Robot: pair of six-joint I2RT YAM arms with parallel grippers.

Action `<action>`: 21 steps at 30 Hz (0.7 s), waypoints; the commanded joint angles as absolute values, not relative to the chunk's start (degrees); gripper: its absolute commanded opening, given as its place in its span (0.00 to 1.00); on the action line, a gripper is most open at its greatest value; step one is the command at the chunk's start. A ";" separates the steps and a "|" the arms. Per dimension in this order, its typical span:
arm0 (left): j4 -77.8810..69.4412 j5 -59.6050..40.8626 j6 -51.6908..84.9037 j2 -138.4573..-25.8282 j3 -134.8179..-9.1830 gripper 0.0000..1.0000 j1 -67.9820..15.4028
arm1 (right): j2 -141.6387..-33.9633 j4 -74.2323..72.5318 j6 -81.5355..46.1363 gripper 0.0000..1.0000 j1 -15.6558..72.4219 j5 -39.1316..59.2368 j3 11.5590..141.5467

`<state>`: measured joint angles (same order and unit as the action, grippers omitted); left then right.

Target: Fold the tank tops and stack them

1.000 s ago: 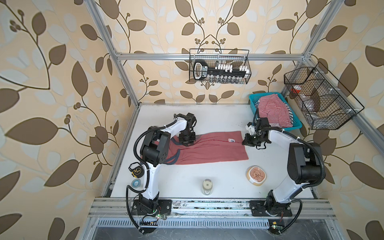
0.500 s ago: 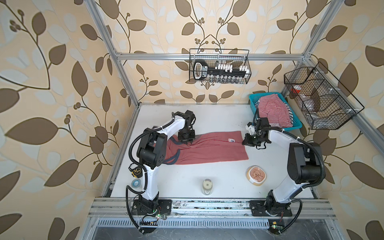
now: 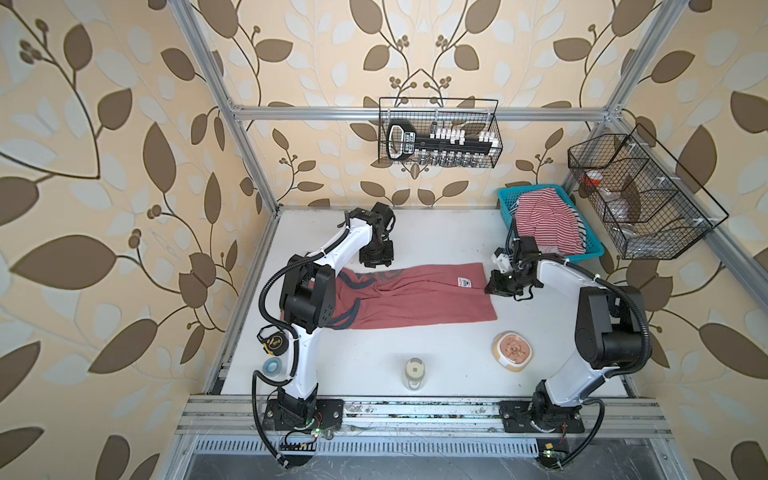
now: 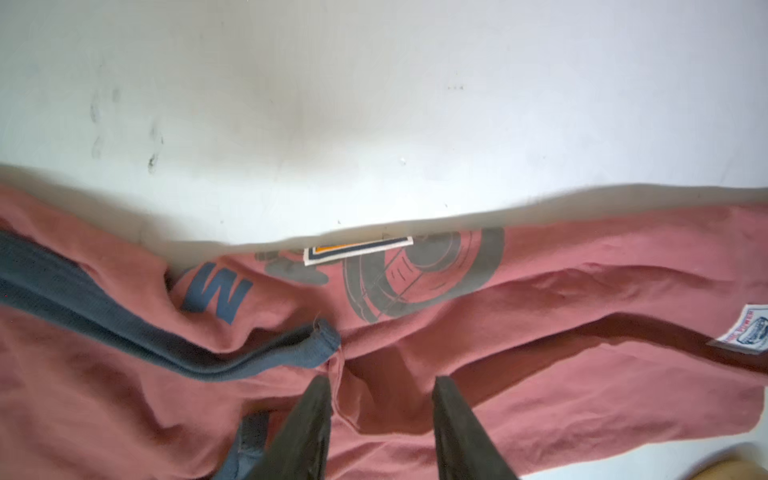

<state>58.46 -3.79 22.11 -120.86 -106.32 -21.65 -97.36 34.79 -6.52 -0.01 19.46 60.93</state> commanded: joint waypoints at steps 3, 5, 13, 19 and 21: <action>62.73 -1.67 19.82 -125.17 -107.19 0.43 -20.66 | -94.46 37.20 -6.12 0.29 0.02 17.23 60.52; 62.53 -1.70 19.76 -125.52 -106.64 0.43 -20.59 | -93.80 37.09 -6.48 0.30 0.00 17.26 60.82; 61.35 -2.35 20.03 -125.45 -103.09 0.40 -20.57 | -94.04 35.80 -7.27 0.30 0.76 17.95 61.27; 61.01 -0.99 20.78 -122.42 -99.81 0.35 -20.57 | -94.21 35.60 -7.17 0.28 0.97 17.94 60.91; 60.67 -0.79 21.05 -121.12 -98.46 0.31 -20.57 | -94.21 35.53 -7.10 0.27 0.97 18.02 60.88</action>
